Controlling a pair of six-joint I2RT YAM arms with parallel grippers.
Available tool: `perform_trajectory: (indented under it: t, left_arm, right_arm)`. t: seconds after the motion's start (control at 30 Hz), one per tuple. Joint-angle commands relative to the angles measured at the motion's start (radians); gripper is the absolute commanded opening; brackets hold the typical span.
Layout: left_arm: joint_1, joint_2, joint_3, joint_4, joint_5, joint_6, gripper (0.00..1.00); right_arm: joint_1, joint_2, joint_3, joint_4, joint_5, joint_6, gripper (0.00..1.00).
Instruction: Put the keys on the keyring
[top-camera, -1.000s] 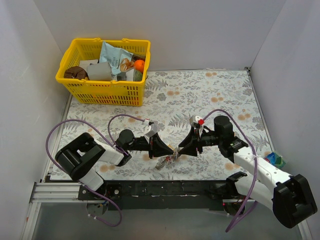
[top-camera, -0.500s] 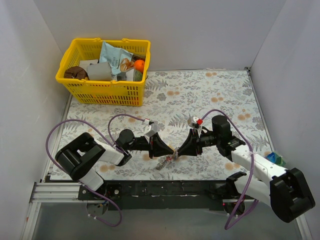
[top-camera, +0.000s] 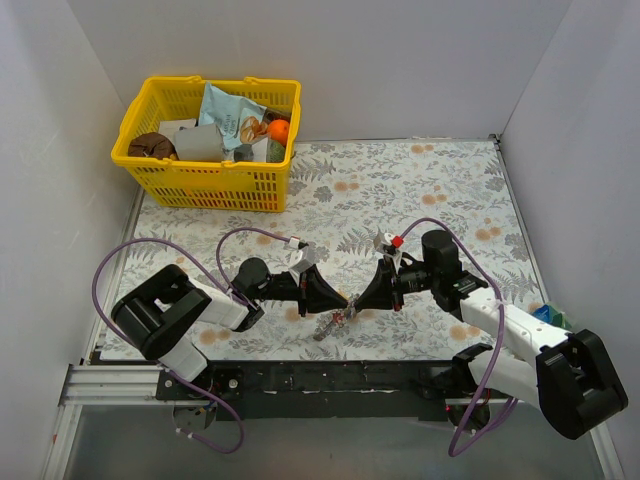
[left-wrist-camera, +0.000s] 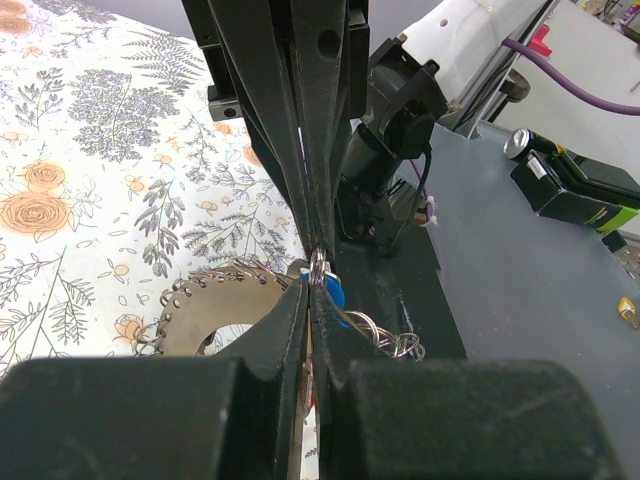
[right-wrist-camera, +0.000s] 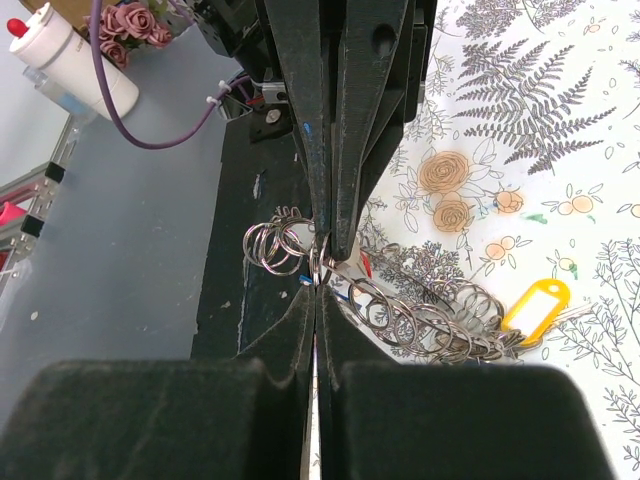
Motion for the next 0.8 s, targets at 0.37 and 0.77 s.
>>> perform_trajectory:
  t: [0.37, 0.77]
  left_arm:
    - [0.001, -0.017, 0.020, 0.526, -0.022, 0.012, 0.00]
    - [0.001, -0.021, 0.024, 0.526, -0.022, 0.010, 0.00]
  right_arm:
    - [0.008, -0.002, 0.002, -0.042, 0.003, -0.022, 0.01]
    - [0.016, 0.032, -0.013, -0.039, 0.011, -0.036, 0.01]
